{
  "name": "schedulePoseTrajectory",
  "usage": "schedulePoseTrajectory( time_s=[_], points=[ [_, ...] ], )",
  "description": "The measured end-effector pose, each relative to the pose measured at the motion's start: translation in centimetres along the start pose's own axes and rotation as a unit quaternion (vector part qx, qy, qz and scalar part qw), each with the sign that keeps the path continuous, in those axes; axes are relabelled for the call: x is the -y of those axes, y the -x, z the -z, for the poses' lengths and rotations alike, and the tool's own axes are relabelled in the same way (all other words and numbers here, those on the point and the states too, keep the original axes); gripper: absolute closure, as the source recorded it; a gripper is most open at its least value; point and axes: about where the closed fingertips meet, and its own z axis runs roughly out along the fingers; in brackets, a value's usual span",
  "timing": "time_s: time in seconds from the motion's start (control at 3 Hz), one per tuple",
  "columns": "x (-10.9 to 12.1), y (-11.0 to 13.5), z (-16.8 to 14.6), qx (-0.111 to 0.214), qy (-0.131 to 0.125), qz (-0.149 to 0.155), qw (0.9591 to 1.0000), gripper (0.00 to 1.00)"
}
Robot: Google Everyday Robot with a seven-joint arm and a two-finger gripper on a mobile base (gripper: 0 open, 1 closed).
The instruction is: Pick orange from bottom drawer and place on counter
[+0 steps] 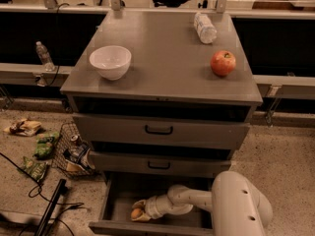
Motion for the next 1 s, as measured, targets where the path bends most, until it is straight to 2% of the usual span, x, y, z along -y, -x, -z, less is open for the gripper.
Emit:
schedulePoseTrajectory(
  time_s=[1.0],
  points=[
    [-0.03,0.15,0.12,0.000,0.000,0.000,1.0000,1.00]
  ],
)
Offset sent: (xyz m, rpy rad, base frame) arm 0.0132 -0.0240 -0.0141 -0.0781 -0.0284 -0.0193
